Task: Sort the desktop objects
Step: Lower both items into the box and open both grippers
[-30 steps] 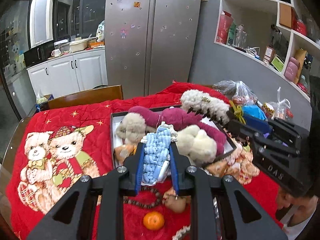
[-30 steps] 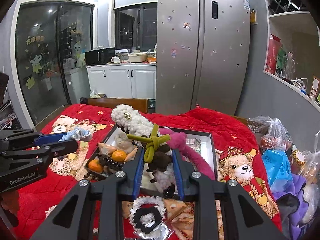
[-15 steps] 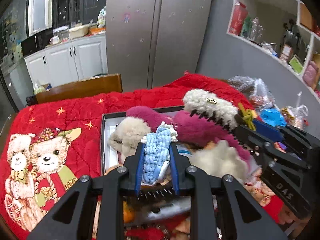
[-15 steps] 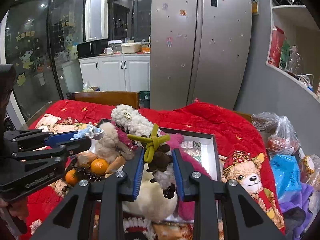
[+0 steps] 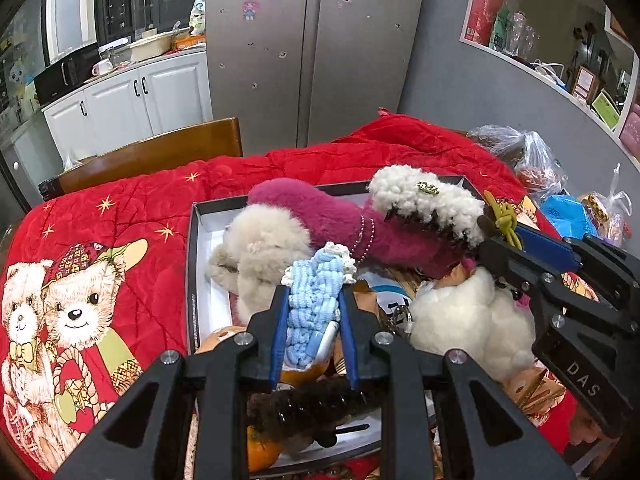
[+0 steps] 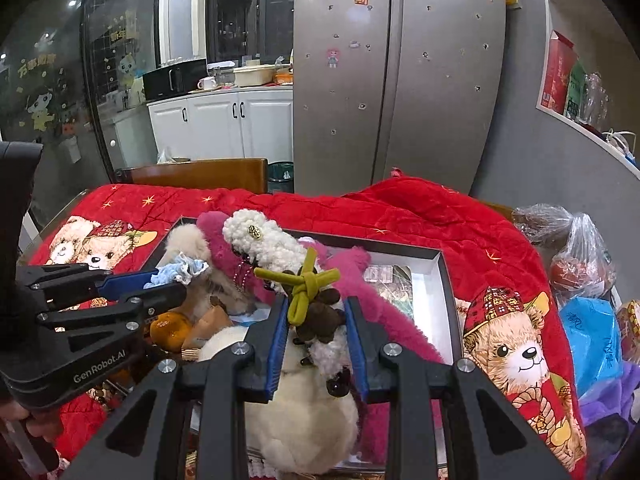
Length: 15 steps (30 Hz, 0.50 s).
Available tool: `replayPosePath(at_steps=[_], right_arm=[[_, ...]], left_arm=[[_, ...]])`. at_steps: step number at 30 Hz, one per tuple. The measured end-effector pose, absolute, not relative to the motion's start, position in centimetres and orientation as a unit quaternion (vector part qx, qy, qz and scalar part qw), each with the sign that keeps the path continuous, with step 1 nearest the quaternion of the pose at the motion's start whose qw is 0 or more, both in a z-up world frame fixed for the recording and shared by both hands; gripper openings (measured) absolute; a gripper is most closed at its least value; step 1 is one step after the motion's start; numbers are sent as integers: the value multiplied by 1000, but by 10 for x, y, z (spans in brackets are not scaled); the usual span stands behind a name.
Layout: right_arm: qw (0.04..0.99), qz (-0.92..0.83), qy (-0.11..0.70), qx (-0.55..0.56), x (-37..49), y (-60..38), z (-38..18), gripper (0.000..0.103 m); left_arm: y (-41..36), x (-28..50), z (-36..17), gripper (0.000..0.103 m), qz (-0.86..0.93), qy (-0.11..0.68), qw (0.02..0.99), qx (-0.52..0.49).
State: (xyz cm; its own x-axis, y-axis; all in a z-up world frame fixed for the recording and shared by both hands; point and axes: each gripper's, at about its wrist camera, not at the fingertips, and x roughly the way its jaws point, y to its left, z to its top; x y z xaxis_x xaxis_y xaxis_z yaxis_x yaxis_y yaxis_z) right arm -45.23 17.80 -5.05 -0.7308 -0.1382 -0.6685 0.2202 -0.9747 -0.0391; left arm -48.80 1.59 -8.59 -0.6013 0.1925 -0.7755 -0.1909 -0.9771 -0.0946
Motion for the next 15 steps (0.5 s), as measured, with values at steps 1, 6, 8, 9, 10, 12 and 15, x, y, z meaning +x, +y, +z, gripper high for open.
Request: replayPosePath(at_steps=[1,6,8,9,10,12,15], right_arm=[[96,-928,61,354,-452,177,-51,28],[92,-929,72,352,-451,175,-52,28],[89,-929,64,353,-452,176,-52,28],[84,-930,56,355,-453,178,-52,28],[81,-930,45,356,-454,180,-51,32],[81,-931,25,356,-456,185,-50,47],[75,-938,42,336,-451,183,-45,61]], left_arm=[[16,-488,-88,24,894,0,107,-435],[19,-489,-89,25,894,0,108,-436],[20,-489,-90,29,893,4,108,-438],[22,-488,-90,37,892,12,108,-439],[23,-487,-89,53,892,16,107,-438],[27,-484,-84,77,898,23,102,-427],[31,-480,-77,86,905,42,87,-414]])
